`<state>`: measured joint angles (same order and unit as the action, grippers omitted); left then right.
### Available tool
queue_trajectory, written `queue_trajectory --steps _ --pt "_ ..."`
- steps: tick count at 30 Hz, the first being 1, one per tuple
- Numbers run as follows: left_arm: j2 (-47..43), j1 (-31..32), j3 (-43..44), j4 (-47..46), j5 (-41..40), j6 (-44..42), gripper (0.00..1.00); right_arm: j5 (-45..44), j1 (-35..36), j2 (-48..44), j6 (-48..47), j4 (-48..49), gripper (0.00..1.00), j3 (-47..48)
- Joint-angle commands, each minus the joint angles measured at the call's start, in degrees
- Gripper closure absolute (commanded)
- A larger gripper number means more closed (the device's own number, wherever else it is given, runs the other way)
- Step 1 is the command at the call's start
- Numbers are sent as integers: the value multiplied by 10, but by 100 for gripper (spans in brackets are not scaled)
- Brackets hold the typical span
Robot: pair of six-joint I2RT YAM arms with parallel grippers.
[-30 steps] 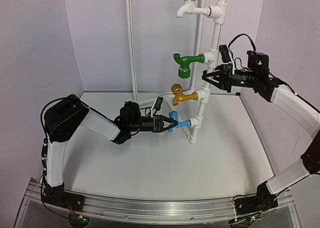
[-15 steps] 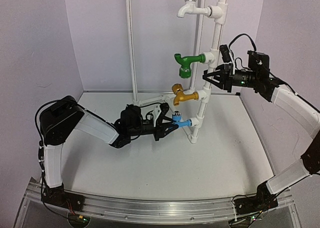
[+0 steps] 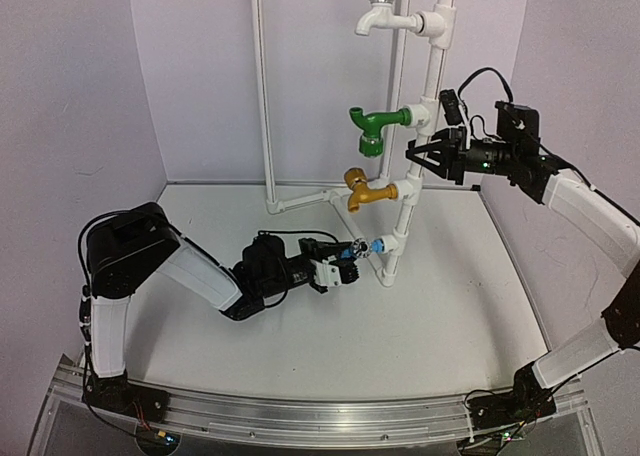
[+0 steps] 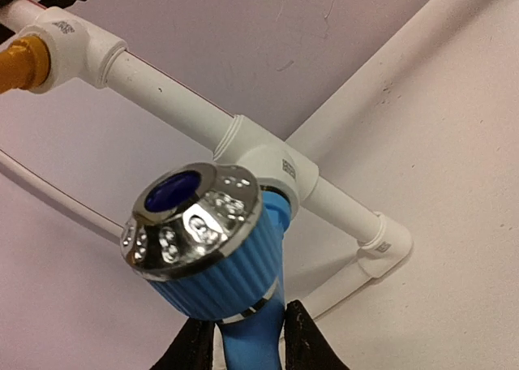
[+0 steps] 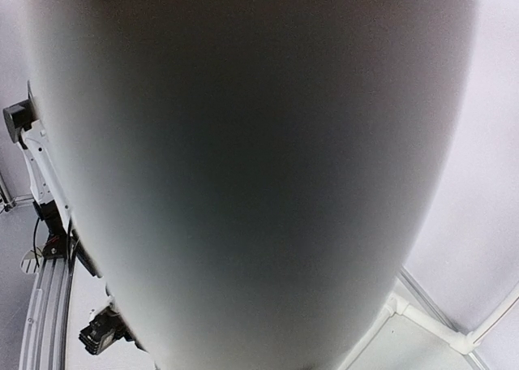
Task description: Install the water faucets
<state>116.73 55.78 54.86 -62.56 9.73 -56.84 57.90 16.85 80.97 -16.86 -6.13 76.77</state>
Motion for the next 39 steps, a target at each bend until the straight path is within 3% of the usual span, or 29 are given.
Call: queue_trajectory --steps 1,6,9,11,16,22,27,30,33,35,39 --pt "60 32 -19 -84 -31 -258 70 -61 -3 12 19 -104 100 0" --pt "62 38 -33 -111 -53 -307 61 -62 -3 14 16 -108 100 4" --pt "48 41 -51 -125 -66 -310 40 -61 -4 15 15 -109 100 5" --pt "33 44 -67 -131 -74 -304 31 -61 -3 15 15 -109 100 6" --pt "11 58 -107 -157 -117 -272 21 -59 -3 16 15 -110 100 9" --pt "-5 72 -167 -228 -178 -208 16 -59 -4 16 14 -111 100 11" --pt "-79 70 -207 -199 -208 -59 13 -57 -3 17 15 -111 100 13" --pt "-185 56 -185 -4 -226 146 13 -57 -3 19 16 -111 100 13" --pt "-288 11 -144 220 -139 366 12 -58 -3 19 15 -110 100 11" --pt "-304 -3 -132 256 -113 450 12 -58 -4 20 15 -111 100 11" --pt "-294 -3 -92 303 -106 514 15 -55 -2 23 15 -110 100 10"
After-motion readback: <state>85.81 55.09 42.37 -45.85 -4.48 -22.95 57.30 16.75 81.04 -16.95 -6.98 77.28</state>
